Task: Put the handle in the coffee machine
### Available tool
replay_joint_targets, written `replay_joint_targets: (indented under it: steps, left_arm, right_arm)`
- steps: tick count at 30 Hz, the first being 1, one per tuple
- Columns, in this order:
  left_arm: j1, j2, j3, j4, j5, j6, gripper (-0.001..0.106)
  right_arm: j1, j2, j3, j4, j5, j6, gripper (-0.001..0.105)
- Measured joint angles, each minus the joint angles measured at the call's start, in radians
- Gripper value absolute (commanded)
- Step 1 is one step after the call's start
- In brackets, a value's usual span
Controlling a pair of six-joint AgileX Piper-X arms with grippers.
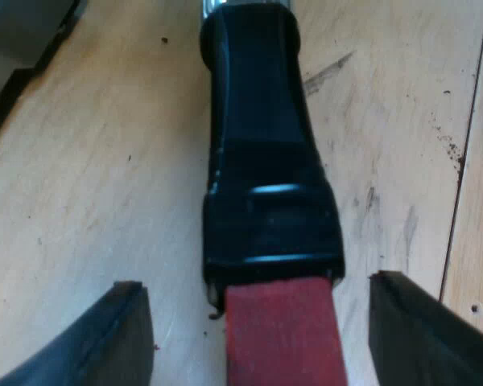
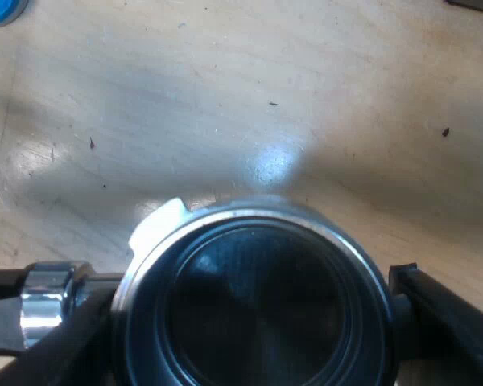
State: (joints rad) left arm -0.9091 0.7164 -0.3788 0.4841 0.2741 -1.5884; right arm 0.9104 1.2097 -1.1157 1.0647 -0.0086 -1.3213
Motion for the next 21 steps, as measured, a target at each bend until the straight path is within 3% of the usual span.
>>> replay_joint_targets:
  steps: [4,10,12,16,17,21]
  left_arm:
    - [0.0,0.0,0.001,0.0,0.0,0.0,0.043]
    - [0.0,0.0,0.001,0.008,0.0,0.0,0.04]
    - [0.0,0.0,0.001,0.008,0.0,0.0,0.035]
    - [0.0,0.0,0.001,0.008,0.0,0.0,0.015]
    - [0.0,0.0,0.001,0.008,0.0,0.0,0.006]
    - [0.0,0.0,0.001,0.008,-0.006,-0.001,0.0]
  right_arm:
    - [0.0,0.0,0.0,0.0,0.0,0.0,0.0]
    - [0.0,0.0,0.0,0.0,0.0,0.0,0.0]
    - [0.0,0.0,0.0,0.0,0.0,0.0,0.0]
    - [0.0,0.0,0.0,0.0,0.0,0.003,0.0]
    - [0.0,0.0,0.0,0.0,0.0,0.004,0.0]
    - [0.0,0.0,0.0,-0.002,0.0,0.012,0.0]
